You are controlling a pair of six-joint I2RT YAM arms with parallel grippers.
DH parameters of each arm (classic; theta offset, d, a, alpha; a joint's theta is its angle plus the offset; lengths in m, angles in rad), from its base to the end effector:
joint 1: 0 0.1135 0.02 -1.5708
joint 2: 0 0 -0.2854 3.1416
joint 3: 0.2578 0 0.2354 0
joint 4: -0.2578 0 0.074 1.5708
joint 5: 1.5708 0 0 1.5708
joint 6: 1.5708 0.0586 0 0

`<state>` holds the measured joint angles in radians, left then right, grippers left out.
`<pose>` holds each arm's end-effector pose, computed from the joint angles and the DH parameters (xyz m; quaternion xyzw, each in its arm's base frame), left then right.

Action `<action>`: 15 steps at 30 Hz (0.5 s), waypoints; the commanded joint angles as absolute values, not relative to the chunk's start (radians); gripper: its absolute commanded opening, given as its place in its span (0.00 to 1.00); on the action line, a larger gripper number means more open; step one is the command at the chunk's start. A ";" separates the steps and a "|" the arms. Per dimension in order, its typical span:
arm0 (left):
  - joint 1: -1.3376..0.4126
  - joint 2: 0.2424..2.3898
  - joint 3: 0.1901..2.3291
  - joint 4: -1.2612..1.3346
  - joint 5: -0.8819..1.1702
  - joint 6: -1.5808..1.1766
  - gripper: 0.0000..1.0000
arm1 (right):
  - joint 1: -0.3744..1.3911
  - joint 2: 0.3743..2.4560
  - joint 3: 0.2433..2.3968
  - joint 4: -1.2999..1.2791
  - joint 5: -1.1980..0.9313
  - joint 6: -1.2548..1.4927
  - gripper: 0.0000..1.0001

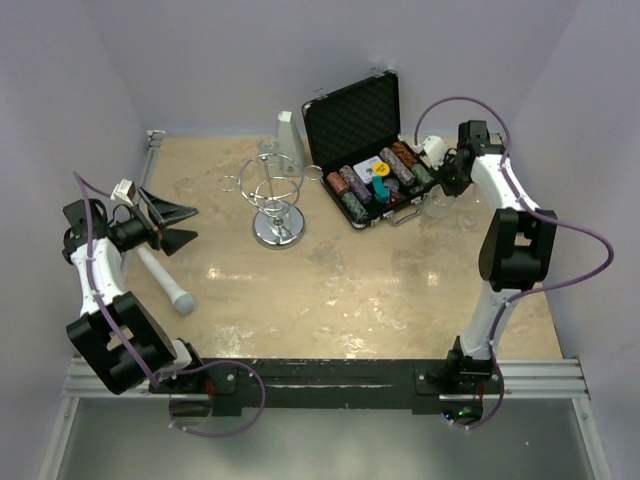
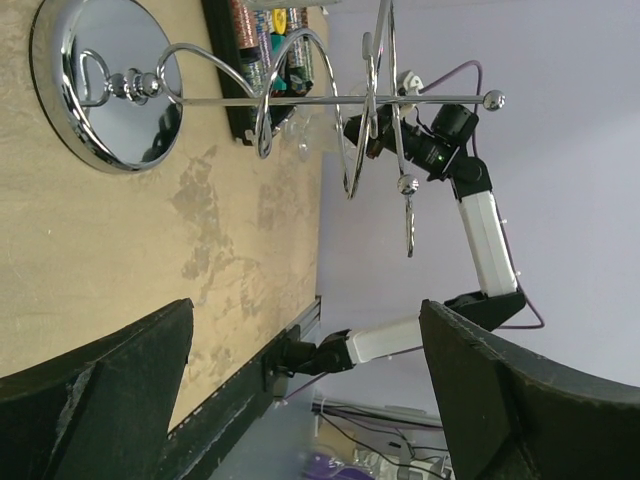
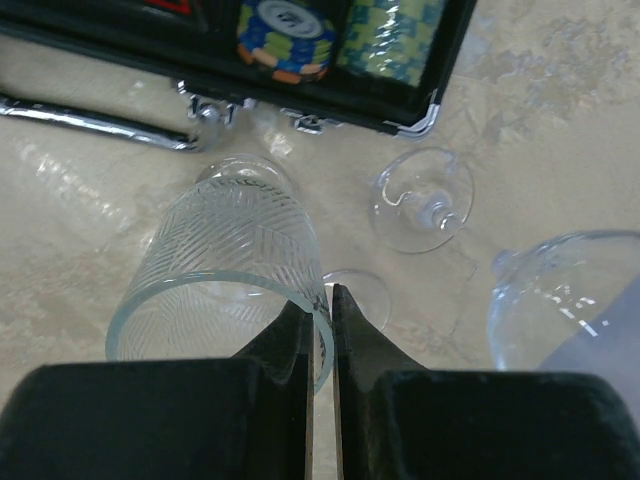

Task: Take the wine glass off the wine glass rack

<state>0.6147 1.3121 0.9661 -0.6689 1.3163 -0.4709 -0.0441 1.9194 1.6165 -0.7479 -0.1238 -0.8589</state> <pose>0.2192 0.0853 0.2933 -0.2493 0.7381 -0.5711 0.2588 0.4182 -0.0112 0.2564 -0.3968 0.8793 -0.0582 0.2570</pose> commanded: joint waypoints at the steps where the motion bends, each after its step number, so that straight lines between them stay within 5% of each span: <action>1: 0.617 1.275 0.945 -0.624 1.315 -0.498 1.00 | -0.063 1.994 1.741 -0.768 -0.126 -0.818 0.00; 6: 0.617 1.264 0.939 -0.615 1.312 -0.506 1.00 | -0.064 2.048 1.798 -0.792 -0.115 -0.812 0.00; 10: 0.617 1.264 0.940 -0.615 1.309 -0.503 1.00 | -0.064 2.052 1.813 -0.784 -0.113 -0.793 0.23; 15: 0.617 1.266 0.940 -0.620 1.307 -0.496 1.00 | -0.066 2.048 1.828 -0.785 -0.123 -0.750 0.37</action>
<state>0.6147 1.2903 0.9440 -0.6437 1.2999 -0.4892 -0.0631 2.0609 1.7836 -0.7792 -0.1181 -0.7944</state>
